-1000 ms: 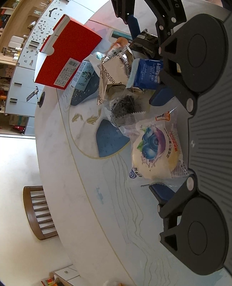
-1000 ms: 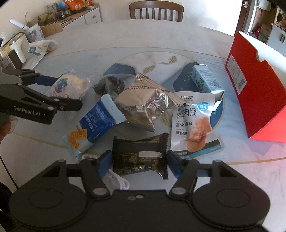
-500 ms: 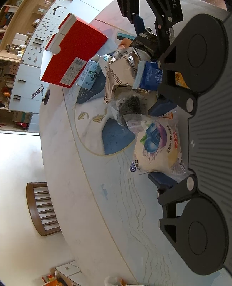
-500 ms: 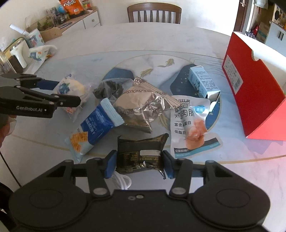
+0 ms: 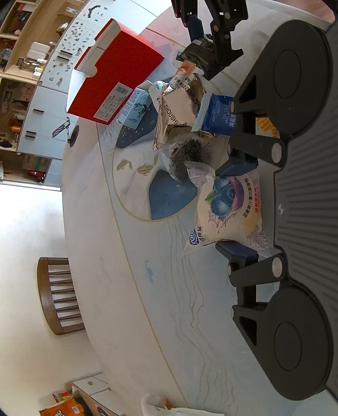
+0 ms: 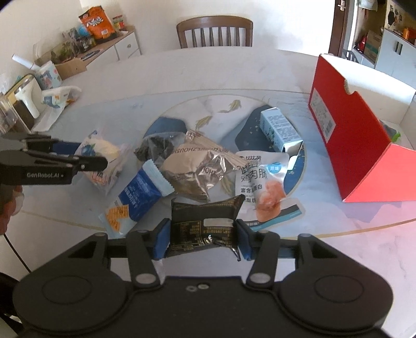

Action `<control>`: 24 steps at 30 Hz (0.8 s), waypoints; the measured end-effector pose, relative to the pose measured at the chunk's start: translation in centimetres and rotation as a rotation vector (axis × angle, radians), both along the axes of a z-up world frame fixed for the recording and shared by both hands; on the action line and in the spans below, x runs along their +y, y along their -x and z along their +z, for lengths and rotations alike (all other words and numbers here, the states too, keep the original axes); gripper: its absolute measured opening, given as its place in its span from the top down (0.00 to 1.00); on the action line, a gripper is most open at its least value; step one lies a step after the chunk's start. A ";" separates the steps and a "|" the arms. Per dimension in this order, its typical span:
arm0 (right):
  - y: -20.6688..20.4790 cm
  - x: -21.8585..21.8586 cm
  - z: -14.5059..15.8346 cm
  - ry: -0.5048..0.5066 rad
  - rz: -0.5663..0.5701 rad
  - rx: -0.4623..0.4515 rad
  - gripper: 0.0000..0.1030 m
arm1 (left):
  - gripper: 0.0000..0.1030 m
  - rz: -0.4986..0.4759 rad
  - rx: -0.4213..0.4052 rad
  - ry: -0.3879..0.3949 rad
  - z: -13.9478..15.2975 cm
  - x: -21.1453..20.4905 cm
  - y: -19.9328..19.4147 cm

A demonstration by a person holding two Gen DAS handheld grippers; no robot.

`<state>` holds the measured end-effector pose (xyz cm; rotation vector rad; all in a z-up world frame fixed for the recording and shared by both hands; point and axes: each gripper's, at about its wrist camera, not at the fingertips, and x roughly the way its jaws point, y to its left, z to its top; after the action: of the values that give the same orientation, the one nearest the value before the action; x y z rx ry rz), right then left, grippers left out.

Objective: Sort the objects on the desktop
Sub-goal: 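Grasp the dark wrapped snack with the right tool while the left tool grasps the blueberry bread bag, then carry the blueberry bread bag and dark snack into the red shoebox with both tools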

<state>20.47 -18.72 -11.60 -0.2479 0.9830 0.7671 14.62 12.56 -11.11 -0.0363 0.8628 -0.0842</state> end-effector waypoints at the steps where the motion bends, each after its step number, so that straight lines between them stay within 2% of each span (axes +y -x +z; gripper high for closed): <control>1: 0.0 -0.1 0.2 -0.009 -0.001 0.002 0.50 | 0.50 0.001 0.000 0.008 0.1 0.0 0.1; 14: 0.3 -2.0 2.7 -0.065 -0.016 -0.003 0.50 | 0.51 0.010 -0.022 0.049 3.0 -0.6 1.9; 24: 0.7 -3.8 4.8 -0.092 -0.042 -0.016 0.50 | 0.51 -0.036 -0.051 0.090 6.1 -3.0 3.1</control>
<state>19.80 -22.50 -6.77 -0.1527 0.9328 0.7686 11.51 9.58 -5.03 -0.1020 0.8083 -0.1571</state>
